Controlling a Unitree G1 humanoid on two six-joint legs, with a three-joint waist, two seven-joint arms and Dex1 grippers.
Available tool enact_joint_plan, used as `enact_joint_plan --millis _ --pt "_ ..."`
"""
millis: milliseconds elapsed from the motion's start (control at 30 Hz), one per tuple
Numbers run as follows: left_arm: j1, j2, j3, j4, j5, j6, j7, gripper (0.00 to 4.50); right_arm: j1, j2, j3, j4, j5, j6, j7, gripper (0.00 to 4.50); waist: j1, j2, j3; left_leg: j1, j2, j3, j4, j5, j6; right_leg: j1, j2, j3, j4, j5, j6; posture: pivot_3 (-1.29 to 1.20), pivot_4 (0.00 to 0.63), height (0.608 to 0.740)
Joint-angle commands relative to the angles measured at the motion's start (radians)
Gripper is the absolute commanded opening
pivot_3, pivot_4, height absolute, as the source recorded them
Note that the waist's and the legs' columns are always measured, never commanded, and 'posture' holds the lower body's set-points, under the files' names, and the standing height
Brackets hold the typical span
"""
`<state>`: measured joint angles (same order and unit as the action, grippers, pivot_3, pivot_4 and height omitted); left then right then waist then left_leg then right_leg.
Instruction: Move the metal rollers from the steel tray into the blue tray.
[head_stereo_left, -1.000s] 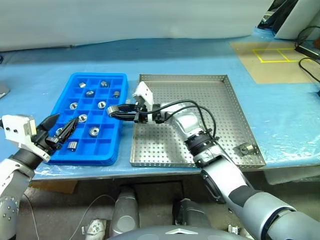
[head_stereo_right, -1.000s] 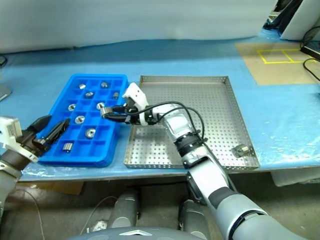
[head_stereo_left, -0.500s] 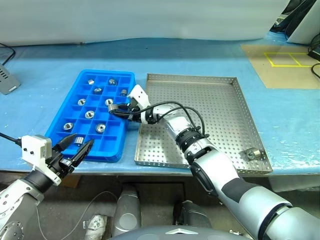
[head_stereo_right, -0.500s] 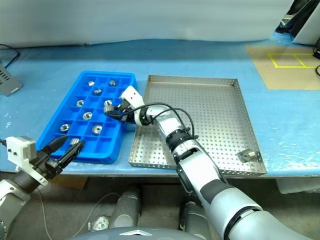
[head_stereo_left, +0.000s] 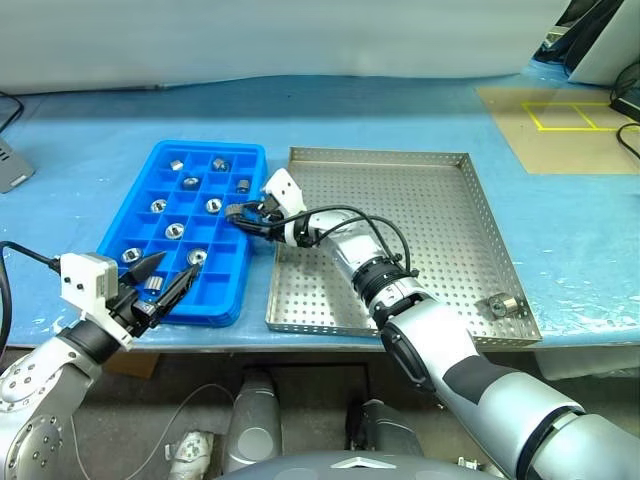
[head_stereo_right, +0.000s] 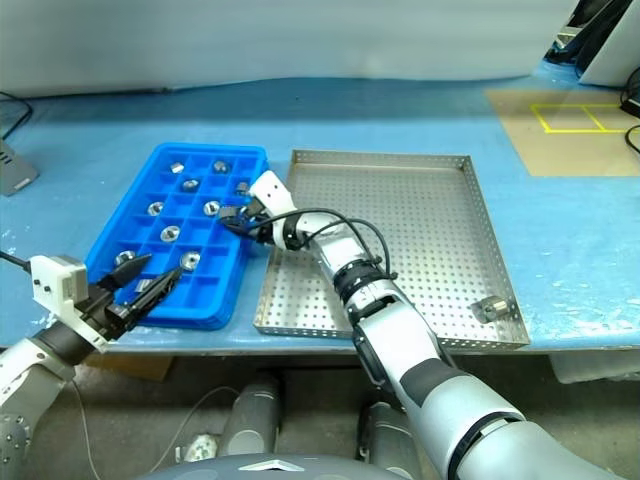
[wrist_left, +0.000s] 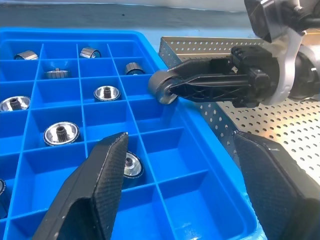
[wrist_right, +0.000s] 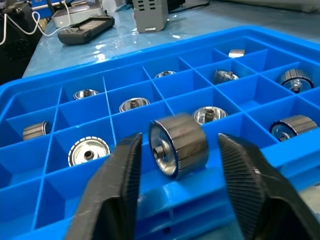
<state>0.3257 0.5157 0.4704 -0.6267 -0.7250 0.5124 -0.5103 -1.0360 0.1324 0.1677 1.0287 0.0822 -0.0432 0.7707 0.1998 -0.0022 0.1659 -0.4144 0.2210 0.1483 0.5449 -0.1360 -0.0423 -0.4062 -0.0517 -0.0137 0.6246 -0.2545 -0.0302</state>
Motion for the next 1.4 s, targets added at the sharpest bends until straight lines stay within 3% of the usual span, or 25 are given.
enact_joint_plan --millis 33,200,333,600,733,933,1200,1333,1400 --pt "-0.008 0.005 -0.003 0.002 0.004 -0.013 -0.002 3.55 0.011 0.065 -0.013 -0.062 0.024 0.017 0.016 3.52 0.0 0.0 0.0 0.0 0.0 0.0 0.0 0.0 0.0 0.0 0.0 0.0 0.0 0.0 0.0 0.35 0.15 0.74" --pt "-0.04 0.009 -0.022 0.025 0.008 -0.015 -0.007 3.55 0.019 0.044 -0.012 -0.1 0.018 0.029 0.015 3.52 -0.001 0.0 0.0 0.0 0.0 0.0 0.0 0.0 0.0 0.0 0.0 0.0 0.001 0.0 0.0 0.32 0.15 0.74" --pt "-0.094 0.017 -0.056 0.05 0.009 -0.011 -0.02 3.55 0.024 -0.035 -0.044 -0.201 0.048 0.089 0.05 3.52 -0.001 0.0 0.0 0.0 0.0 0.0 0.001 0.0 -0.001 0.0 0.0 0.0 0.002 0.0 0.0 0.26 0.15 0.74" --pt "-0.285 0.007 -0.25 0.199 0.049 -0.011 -0.103 3.55 0.303 -0.423 -0.028 -0.793 0.098 0.395 0.246 3.52 -0.004 0.0 -0.001 0.003 -0.003 0.0 0.005 0.002 -0.003 0.008 -0.001 0.0 -0.001 0.003 0.005 0.05 0.15 0.74" --pt "-0.418 -0.018 -0.357 0.314 0.088 -0.026 -0.17 3.55 0.436 -0.608 -0.081 -1.03 0.138 0.544 0.261 3.52 -0.052 0.0 -0.001 0.005 -0.004 0.001 0.006 0.003 -0.005 0.008 -0.001 0.003 0.001 0.004 0.006 -0.06 0.15 0.74" --pt "-0.548 -0.081 -0.466 0.445 0.131 -0.051 -0.254 3.55 0.591 -0.806 -0.213 -1.191 0.171 0.67 0.212 3.52 -0.125 0.001 -0.001 0.012 -0.004 0.005 0.005 0.003 -0.004 0.012 0.0 0.008 0.001 0.005 0.005 -0.19 0.15 0.74" --pt "-0.588 -0.143 -0.523 0.526 0.16 -0.068 -0.314 3.55 0.856 -1.003 -0.352 -1.338 0.201 0.694 0.232 3.52 -0.166 0.003 -0.002 0.013 -0.005 0.009 0.007 -0.003 0.006 0.013 0.0 0.011 -0.002 0.002 0.001 -0.31 0.15 0.74" --pt "-0.6 -0.16 -0.536 0.573 0.18 -0.082 -0.34 3.55 0.909 -1.068 -0.365 -1.327 0.197 0.619 0.264 4.36 -0.183 0.003 -0.002 0.019 -0.004 0.014 0.01 -0.005 0.01 0.017 -0.001 0.015 -0.002 0.002 0.001 -0.33 0.15 0.74" --pt "-0.595 -0.168 -0.544 0.569 0.187 -0.084 -0.344 3.55 0.898 -1.079 -0.342 -1.288 0.158 0.605 0.227 4.48 -0.19 0.003 -0.002 0.023 -0.004 0.016 0.012 -0.006 0.011 0.02 -0.002 0.016 -0.002 0.002 0.001 -0.33 0.15 0.74"
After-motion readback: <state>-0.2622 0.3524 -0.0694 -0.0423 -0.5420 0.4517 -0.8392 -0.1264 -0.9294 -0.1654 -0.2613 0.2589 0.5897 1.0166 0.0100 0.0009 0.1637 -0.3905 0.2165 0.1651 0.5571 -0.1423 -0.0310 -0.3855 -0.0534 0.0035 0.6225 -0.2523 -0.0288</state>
